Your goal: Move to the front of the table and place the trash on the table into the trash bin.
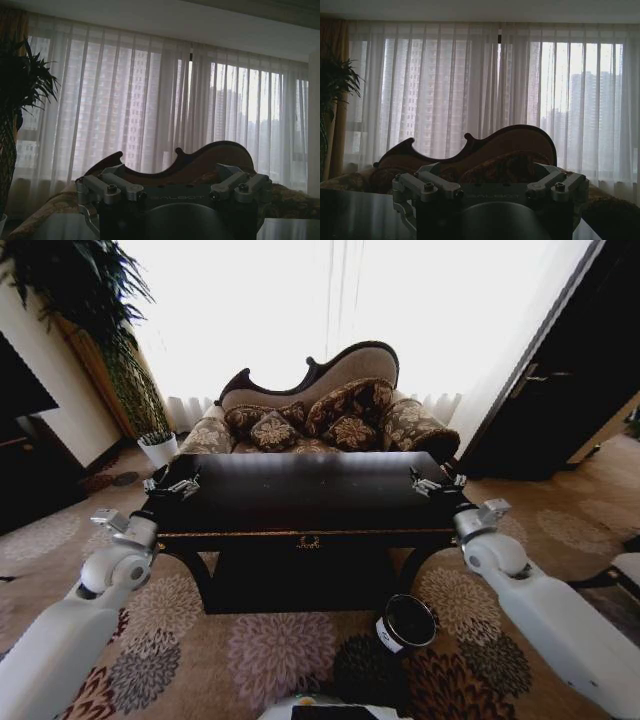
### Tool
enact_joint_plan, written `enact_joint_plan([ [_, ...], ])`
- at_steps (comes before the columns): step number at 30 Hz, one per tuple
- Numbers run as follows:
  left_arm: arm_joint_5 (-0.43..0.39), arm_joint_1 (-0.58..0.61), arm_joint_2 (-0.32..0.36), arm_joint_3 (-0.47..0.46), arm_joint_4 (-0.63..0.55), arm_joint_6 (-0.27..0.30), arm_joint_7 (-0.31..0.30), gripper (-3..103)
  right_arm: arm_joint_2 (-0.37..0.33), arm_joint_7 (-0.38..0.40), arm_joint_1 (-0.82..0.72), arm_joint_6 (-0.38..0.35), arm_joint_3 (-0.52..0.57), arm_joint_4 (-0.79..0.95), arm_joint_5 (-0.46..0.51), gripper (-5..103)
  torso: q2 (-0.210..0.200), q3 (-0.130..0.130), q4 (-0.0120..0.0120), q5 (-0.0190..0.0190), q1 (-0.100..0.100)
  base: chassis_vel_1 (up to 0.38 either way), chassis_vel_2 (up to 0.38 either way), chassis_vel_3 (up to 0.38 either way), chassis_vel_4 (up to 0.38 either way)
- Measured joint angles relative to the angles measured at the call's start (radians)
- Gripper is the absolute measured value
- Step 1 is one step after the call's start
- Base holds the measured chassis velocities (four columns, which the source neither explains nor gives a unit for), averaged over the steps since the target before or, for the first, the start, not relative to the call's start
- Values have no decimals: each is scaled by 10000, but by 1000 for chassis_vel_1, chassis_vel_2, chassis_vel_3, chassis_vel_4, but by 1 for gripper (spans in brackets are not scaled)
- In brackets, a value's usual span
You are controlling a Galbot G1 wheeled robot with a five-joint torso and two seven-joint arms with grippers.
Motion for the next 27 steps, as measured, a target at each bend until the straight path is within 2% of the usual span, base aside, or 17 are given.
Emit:
enact_joint_plan([
  [27, 0, 0, 0, 0, 0, 0, 0, 100, 36, -1, -72, 8, 38, 34, -34, 100, 1, 0, 0, -1, 2, 0, 0, 0, 0],
])
